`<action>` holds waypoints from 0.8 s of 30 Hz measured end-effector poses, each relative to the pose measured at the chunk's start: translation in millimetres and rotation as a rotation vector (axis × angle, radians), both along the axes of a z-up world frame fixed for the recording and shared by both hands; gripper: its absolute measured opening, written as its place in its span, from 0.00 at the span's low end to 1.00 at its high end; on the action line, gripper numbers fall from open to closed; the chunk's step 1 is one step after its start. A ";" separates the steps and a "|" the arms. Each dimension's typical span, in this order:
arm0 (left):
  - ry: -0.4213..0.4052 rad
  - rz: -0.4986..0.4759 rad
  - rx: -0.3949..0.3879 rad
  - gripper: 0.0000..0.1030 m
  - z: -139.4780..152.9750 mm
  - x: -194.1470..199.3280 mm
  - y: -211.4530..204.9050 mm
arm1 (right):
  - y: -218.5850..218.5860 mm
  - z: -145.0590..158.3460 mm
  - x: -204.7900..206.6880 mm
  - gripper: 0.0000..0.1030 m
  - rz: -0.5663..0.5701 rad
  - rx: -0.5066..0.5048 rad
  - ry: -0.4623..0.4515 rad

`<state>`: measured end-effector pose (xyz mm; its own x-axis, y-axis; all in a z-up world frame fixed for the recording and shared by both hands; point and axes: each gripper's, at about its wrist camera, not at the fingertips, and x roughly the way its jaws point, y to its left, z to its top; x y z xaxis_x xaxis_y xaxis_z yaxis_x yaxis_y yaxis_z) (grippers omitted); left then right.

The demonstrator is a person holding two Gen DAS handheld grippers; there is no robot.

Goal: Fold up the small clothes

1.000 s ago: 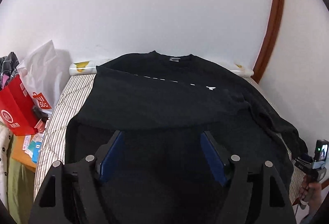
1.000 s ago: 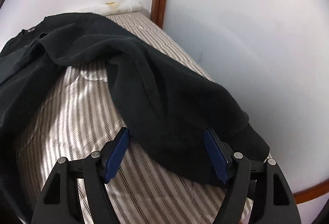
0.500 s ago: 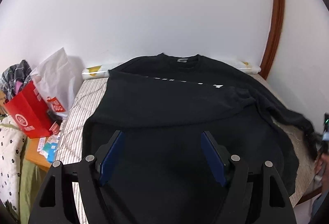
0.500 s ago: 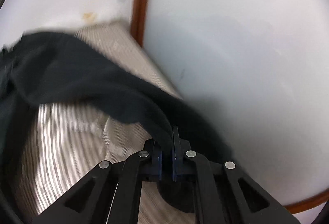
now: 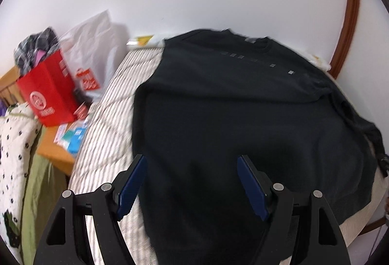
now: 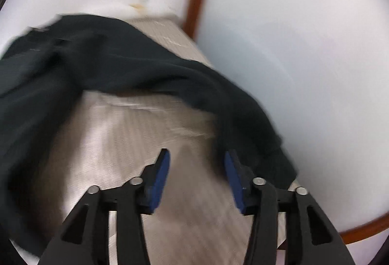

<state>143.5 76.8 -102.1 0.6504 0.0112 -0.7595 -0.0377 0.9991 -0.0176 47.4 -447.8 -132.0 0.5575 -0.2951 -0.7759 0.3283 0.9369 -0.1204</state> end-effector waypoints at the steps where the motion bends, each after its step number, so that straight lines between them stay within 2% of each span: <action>1: 0.012 0.009 -0.002 0.72 -5.2 -5.2 7.0 | 14.9 6.9 -5.3 0.64 0.043 0.030 -0.022; 6: 0.046 0.051 -0.003 0.72 -22.4 -33.3 29.2 | 81.5 22.2 -27.9 0.66 0.193 0.164 -0.093; 9: 0.043 0.057 -0.009 0.72 -31.4 -51.2 36.1 | 100.4 7.8 -32.9 0.66 0.224 0.223 -0.085; 16: 0.090 0.024 -0.107 0.72 -65.4 -70.2 43.3 | 116.2 -28.3 -48.4 0.64 0.262 0.273 -0.009; 20: 0.072 0.012 -0.125 0.70 -66.8 -69.8 40.0 | 122.3 -41.7 -38.2 0.51 0.251 0.254 -0.004; 22: 0.068 0.002 -0.100 0.68 -67.5 -68.4 35.2 | 125.9 -42.3 -35.2 0.44 0.255 0.255 -0.005; 23: 0.061 -0.007 -0.091 0.63 -67.8 -68.4 32.4 | 127.0 -42.1 -34.1 0.36 0.260 0.265 -0.004; 24: 0.056 -0.011 -0.090 0.59 -67.8 -67.9 31.7 | 126.7 -40.8 -34.1 0.24 0.267 0.282 -0.003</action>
<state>75.6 108.5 -169.9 0.6065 -0.0660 -0.7923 -0.0299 0.9939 -0.1057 13.4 -321.1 -172.9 0.5880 0.0857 -0.8043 0.0679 0.9856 0.1547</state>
